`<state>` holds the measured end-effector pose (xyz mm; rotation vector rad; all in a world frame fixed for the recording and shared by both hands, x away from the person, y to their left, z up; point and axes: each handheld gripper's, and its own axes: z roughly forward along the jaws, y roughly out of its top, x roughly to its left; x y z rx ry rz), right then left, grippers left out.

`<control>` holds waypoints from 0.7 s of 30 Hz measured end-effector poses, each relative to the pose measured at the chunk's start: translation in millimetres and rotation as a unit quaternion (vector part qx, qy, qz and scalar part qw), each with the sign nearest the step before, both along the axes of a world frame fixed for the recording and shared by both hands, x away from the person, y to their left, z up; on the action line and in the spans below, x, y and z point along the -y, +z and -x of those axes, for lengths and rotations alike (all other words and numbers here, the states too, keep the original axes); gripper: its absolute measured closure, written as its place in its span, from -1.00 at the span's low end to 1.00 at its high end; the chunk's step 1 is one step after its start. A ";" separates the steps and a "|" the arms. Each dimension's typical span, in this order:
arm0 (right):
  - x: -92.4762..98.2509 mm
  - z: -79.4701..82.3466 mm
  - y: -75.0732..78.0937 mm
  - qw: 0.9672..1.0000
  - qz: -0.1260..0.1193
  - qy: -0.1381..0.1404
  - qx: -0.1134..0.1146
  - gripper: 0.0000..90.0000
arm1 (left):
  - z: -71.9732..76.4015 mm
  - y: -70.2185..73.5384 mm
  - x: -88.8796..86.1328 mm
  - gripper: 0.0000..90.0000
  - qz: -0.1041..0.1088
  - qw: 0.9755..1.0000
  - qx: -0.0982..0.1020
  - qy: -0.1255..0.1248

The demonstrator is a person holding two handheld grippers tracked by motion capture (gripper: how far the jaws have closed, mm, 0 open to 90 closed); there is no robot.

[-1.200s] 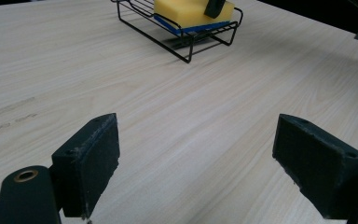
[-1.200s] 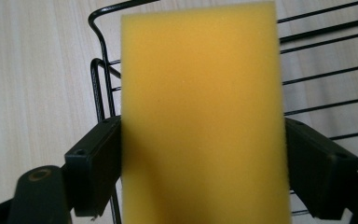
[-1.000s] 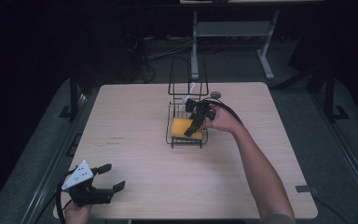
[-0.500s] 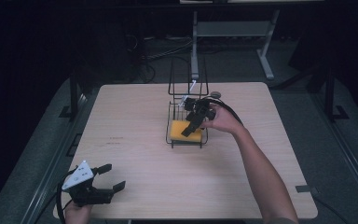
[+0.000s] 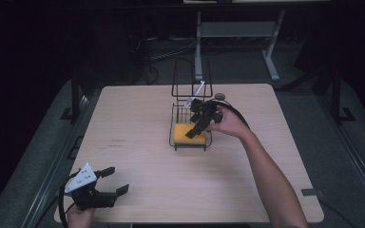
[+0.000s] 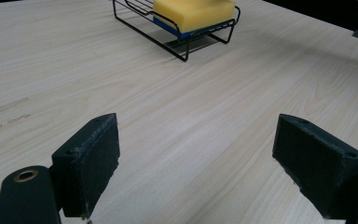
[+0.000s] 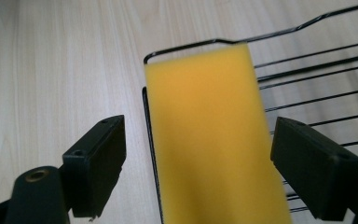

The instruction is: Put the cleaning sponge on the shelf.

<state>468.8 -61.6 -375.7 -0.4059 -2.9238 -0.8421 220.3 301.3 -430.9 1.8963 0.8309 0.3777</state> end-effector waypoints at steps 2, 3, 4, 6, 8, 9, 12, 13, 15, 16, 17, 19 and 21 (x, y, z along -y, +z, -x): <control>0.8 -0.7 -0.1 1.000 0.002 -0.002 -0.004 -0.61 | -0.2 -0.1 0.4 -0.69 0.001 1.000 -0.001 0.000; 2.5 -1.5 -2.0 1.000 0.012 -0.005 -0.003 -0.61 | -0.2 0.1 0.6 -0.69 0.002 1.000 0.000 0.000; 2.5 -1.5 -2.0 1.000 0.012 -0.005 -0.003 -0.61 | -0.2 0.1 0.6 -0.69 0.002 1.000 0.000 0.000; 4.9 -2.5 -3.6 1.000 0.018 -0.009 -0.006 -0.61 | -0.2 0.3 0.6 -0.69 0.003 1.000 0.001 -0.001; 8.2 -2.9 -3.6 1.000 0.017 -0.013 -0.008 -0.61 | -0.5 -0.2 0.8 -0.69 0.004 1.000 -0.001 0.001; 11.5 -3.7 -3.2 1.000 0.016 -0.015 -0.009 -0.61 | -1.1 -0.7 1.4 -0.69 0.004 1.000 -0.003 -0.001; 14.6 -5.1 -4.3 1.000 0.015 -0.020 -0.013 -0.61 | -1.1 -0.7 2.4 -0.69 0.000 1.000 -0.002 -0.002; 17.8 -5.6 -6.5 0.999 0.018 -0.027 -0.017 -0.61 | -1.0 -0.6 2.8 -0.69 0.001 1.000 -0.001 -0.002; 19.8 -5.4 -7.5 0.999 0.016 -0.031 -0.019 -0.61 | -1.2 -0.4 3.0 -0.69 0.001 1.000 -0.001 -0.003; 21.4 -5.4 -9.5 0.999 0.008 -0.033 -0.025 -0.61 | -1.4 -0.6 3.0 -0.69 0.001 1.000 -0.001 -0.003; 22.8 -5.4 -11.1 0.999 0.009 -0.035 -0.028 -0.61 | -1.5 -0.7 3.1 -0.69 0.001 1.000 -0.002 -0.003; 28.5 -7.0 -15.3 0.999 0.004 -0.036 -0.026 -0.61 | -1.9 -0.8 3.2 -0.69 0.000 1.000 -0.002 -0.003; 31.5 -7.3 -17.2 0.998 0.008 -0.046 -0.034 -0.61 | -2.2 -0.7 3.1 -0.69 0.001 1.000 -0.002 -0.004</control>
